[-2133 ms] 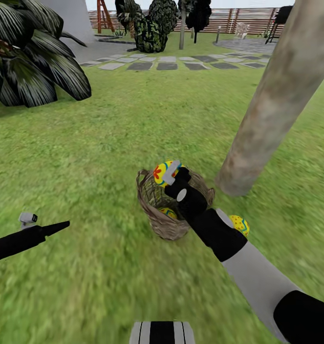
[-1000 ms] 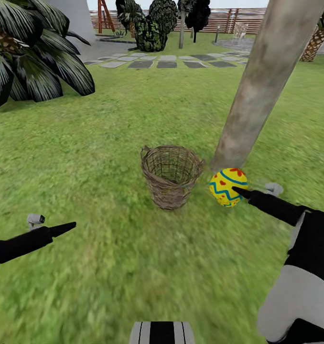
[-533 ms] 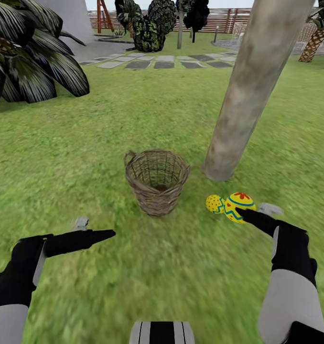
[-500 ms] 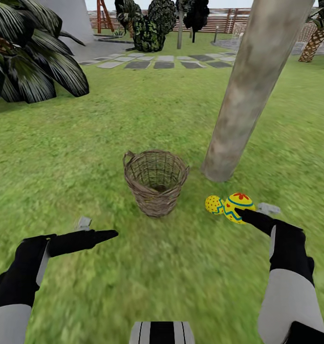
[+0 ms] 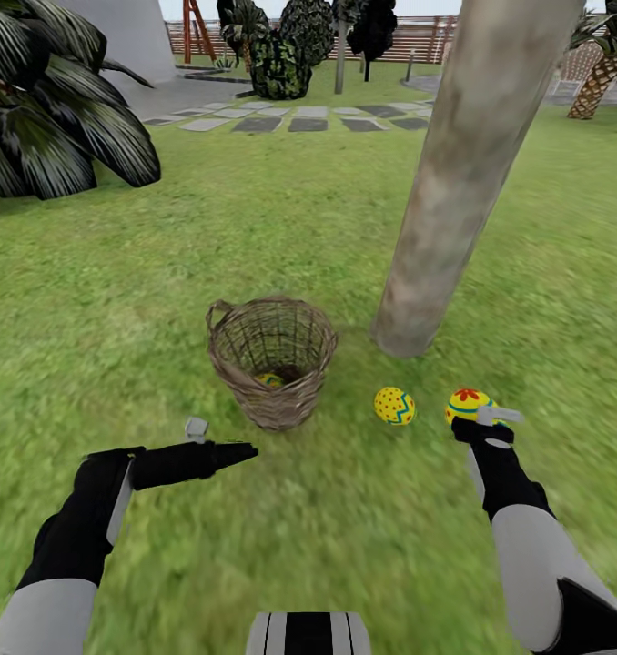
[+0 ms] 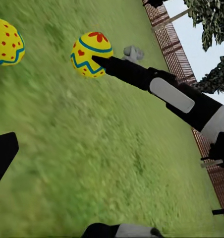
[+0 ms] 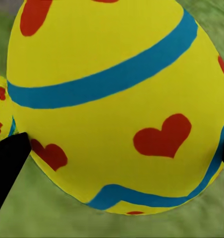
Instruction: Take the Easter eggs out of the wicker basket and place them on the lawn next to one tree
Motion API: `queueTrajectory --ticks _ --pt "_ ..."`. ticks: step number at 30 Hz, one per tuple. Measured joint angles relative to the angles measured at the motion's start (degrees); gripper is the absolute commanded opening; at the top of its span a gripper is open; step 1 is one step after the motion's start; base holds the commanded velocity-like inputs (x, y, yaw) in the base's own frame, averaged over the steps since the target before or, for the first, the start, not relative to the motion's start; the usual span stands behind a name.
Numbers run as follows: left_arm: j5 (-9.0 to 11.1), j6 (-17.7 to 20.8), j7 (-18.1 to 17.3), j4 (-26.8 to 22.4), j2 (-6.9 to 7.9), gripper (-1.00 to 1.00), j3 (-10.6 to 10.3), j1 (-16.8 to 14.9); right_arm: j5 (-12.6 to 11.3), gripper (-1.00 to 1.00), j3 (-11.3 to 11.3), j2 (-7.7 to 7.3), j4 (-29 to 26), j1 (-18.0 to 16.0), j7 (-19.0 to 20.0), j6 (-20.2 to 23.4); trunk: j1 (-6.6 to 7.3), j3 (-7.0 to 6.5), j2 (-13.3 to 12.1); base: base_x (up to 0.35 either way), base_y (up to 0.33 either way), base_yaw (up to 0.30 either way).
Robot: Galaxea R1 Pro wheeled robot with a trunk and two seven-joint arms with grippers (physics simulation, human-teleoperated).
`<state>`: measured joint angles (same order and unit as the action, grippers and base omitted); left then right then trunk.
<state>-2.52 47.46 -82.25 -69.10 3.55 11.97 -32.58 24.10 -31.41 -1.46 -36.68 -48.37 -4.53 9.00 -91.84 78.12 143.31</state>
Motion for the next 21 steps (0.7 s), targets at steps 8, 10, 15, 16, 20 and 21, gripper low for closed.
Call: queueTrajectory --ticks 8,10,15,16,20,21 --pt "-0.22 -4.77 0.56 1.49 -4.88 1.0 -1.29 0.0 1.62 -1.0 9.6 -1.58 18.62 -8.9 -8.81 -11.38 0.02 0.0 0.0 0.196 -0.289 0.0" --pt "-0.19 -5.6 0.54 1.51 -5.17 1.0 -1.25 0.0 2.93 -1.0 10.8 -1.4 18.99 -9.12 -8.87 -11.72 0.02 0.0 0.0 0.17 -0.174 0.0" --pt "-0.06 -5.87 0.54 1.51 -5.24 1.0 -1.22 0.01 3.99 -1.0 15.81 -1.15 18.36 -9.16 -8.89 -11.91 -0.01 0.0 0.0 0.018 -0.049 0.096" --pt "-0.04 -5.88 0.53 1.52 -5.24 1.0 -1.21 0.01 4.04 -1.0 16.08 -1.18 18.34 -9.16 -8.91 -11.88 -0.01 0.0 0.0 0.001 -0.256 0.272" --pt "-0.02 -5.88 0.52 1.54 -5.28 1.0 -1.21 0.01 4.12 -1.0 16.36 -1.19 18.32 -9.17 -9.0 -11.87 -0.01 0.0 0.0 0.0 -0.319 0.288" --pt "-0.11 -5.88 0.53 1.54 -5.31 1.0 -1.22 0.01 4.12 -1.0 16.36 -1.18 18.32 -9.17 -8.97 -11.87 -0.01 0.0 0.0 0.0 -0.34 0.291"
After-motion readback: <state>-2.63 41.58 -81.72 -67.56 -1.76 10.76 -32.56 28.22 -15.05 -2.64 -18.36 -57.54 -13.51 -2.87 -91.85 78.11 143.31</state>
